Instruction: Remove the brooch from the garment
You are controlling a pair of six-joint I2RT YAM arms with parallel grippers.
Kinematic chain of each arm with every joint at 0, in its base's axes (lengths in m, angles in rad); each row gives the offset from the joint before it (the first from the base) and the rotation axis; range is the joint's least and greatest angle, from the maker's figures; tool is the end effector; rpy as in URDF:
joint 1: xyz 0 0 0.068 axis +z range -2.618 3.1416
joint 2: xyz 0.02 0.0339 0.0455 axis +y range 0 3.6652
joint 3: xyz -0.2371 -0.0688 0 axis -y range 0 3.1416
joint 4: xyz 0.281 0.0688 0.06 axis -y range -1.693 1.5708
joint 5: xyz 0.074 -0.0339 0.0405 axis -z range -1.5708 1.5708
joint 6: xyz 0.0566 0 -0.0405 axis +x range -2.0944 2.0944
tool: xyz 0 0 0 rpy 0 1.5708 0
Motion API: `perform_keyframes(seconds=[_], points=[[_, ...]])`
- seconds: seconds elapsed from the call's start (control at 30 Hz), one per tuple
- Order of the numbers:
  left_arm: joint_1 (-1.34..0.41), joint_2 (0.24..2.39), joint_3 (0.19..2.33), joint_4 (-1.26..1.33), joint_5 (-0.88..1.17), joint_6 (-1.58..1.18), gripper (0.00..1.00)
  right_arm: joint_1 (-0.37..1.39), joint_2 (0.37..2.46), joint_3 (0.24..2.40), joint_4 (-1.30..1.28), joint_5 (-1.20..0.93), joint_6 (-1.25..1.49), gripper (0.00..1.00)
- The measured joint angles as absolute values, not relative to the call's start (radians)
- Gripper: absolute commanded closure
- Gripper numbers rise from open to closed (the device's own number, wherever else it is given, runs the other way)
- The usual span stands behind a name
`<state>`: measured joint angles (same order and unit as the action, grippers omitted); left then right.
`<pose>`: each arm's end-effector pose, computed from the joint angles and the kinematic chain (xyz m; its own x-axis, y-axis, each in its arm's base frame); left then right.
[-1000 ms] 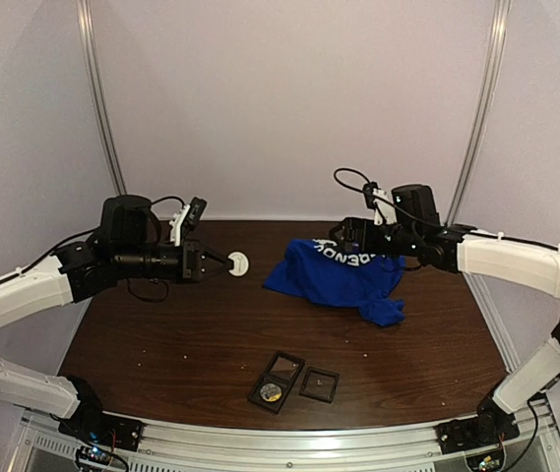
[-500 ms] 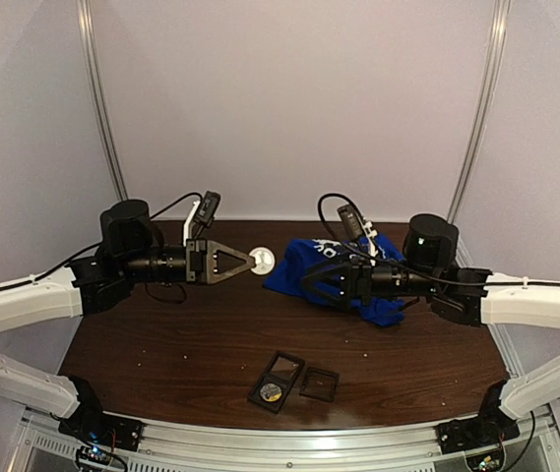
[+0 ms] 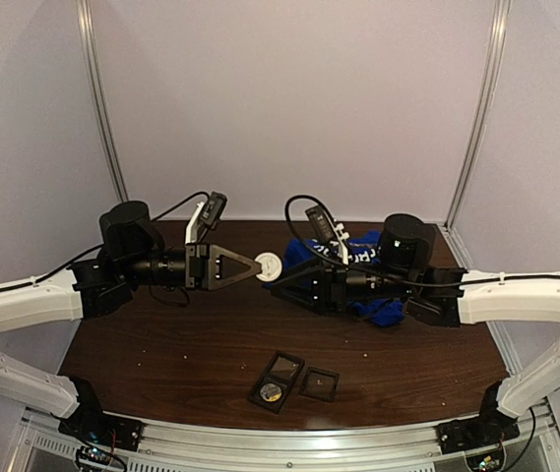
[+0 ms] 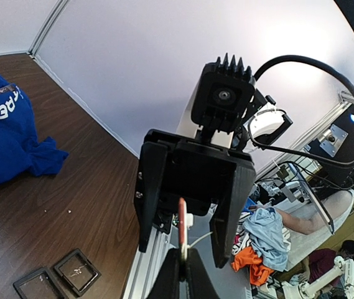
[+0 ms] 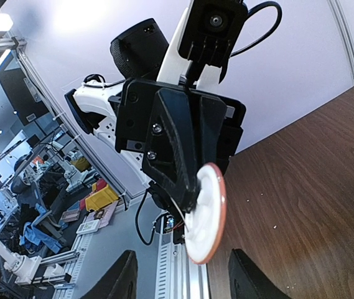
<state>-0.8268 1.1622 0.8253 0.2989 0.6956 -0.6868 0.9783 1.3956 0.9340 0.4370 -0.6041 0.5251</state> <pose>0.1956 -0.2660 0.2904 -0.6530 -0.0093 -0.7573 0.7558 0.0554 -0.6524 0.1842 0.3311 0.2726 -0.5131 -0.0234 -0.8580 -0.8582 0.0003 0.5132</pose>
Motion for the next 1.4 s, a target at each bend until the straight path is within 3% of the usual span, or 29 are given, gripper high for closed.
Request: perform_keyframes(seconds=[0.4, 1.4], points=[[-0.827, 1.162, 0.825, 0.299, 0.699, -0.675, 1.00, 0.997, 1.438, 0.965, 0.453, -0.542, 0.548, 0.70], [-0.823, 1.164, 0.822, 0.295, 0.684, -0.653, 1.00, 1.006, 1.453, 0.985, 0.479, -0.459, 0.643, 0.93]])
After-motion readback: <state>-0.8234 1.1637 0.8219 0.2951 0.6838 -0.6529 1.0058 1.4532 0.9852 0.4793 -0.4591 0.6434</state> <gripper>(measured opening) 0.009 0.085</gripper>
